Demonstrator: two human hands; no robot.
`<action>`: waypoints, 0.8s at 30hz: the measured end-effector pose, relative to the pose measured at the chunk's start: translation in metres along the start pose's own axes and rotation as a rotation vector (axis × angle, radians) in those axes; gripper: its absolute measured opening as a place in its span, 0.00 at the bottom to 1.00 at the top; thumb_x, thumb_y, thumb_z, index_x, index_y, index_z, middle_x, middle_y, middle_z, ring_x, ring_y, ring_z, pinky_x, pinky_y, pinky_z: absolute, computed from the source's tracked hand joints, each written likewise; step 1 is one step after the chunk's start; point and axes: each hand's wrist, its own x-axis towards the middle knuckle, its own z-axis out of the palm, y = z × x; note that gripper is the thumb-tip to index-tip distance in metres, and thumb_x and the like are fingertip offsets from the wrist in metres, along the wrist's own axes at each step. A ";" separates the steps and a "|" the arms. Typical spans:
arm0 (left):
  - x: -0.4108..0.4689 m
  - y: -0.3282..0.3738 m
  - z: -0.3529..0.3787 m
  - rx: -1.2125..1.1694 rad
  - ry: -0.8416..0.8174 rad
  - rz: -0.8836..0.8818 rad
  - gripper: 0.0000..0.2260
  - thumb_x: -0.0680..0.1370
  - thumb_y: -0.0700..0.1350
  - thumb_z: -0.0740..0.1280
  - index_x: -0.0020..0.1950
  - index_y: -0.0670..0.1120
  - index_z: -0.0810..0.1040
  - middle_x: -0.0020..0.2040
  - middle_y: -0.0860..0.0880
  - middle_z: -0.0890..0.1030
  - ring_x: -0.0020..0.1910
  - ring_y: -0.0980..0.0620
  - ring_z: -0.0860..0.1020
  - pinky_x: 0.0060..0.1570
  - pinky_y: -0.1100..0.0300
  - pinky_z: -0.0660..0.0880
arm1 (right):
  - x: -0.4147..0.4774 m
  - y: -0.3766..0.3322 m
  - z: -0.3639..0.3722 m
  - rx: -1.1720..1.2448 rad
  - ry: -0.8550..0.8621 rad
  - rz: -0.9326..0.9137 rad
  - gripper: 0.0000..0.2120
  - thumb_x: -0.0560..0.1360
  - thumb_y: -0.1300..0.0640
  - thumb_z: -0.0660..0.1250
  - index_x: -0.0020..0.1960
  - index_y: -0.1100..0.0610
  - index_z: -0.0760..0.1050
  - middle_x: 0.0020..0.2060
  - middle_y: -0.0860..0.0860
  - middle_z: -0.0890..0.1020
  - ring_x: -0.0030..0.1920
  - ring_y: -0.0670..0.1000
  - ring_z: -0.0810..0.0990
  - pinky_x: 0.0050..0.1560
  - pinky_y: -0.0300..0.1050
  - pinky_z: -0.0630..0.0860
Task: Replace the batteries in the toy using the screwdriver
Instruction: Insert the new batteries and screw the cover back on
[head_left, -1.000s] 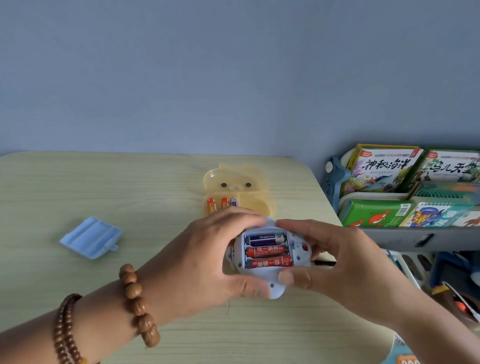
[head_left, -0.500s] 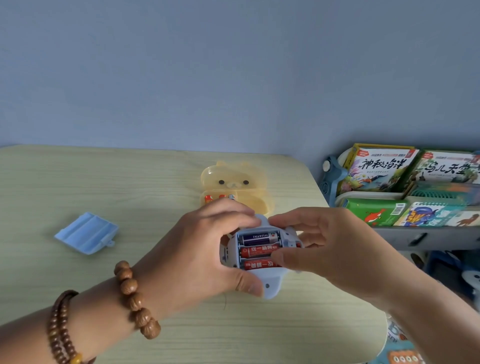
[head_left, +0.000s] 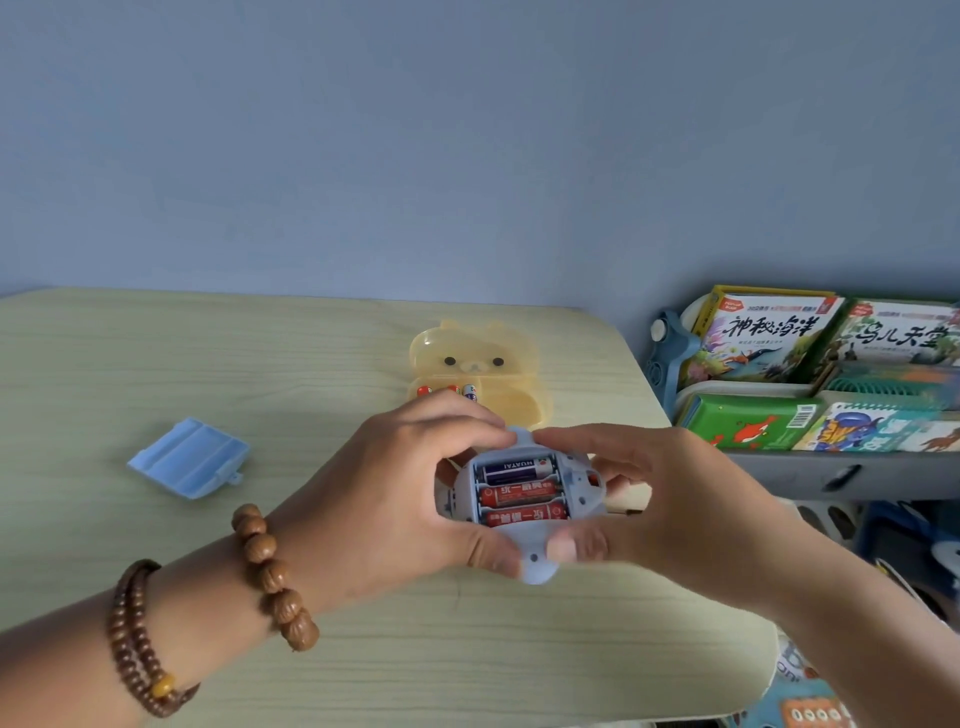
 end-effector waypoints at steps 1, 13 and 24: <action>0.000 0.000 0.000 0.001 -0.004 0.000 0.40 0.57 0.67 0.79 0.66 0.56 0.79 0.63 0.66 0.74 0.62 0.68 0.74 0.60 0.71 0.74 | -0.002 -0.001 0.001 -0.009 -0.008 -0.034 0.31 0.55 0.40 0.82 0.55 0.27 0.74 0.47 0.26 0.81 0.49 0.30 0.79 0.46 0.26 0.74; -0.010 -0.015 -0.055 0.276 0.207 -0.209 0.26 0.68 0.69 0.68 0.59 0.57 0.75 0.54 0.58 0.81 0.51 0.58 0.82 0.53 0.56 0.78 | -0.002 0.007 0.007 0.033 0.070 -0.085 0.39 0.53 0.48 0.86 0.62 0.38 0.78 0.45 0.25 0.81 0.49 0.33 0.79 0.43 0.21 0.70; -0.034 -0.065 -0.102 0.746 -0.146 -0.876 0.31 0.68 0.71 0.68 0.64 0.53 0.73 0.51 0.52 0.70 0.53 0.49 0.74 0.56 0.55 0.75 | -0.004 0.001 0.006 0.020 0.083 -0.094 0.35 0.54 0.45 0.84 0.57 0.32 0.75 0.40 0.20 0.77 0.45 0.30 0.75 0.45 0.22 0.69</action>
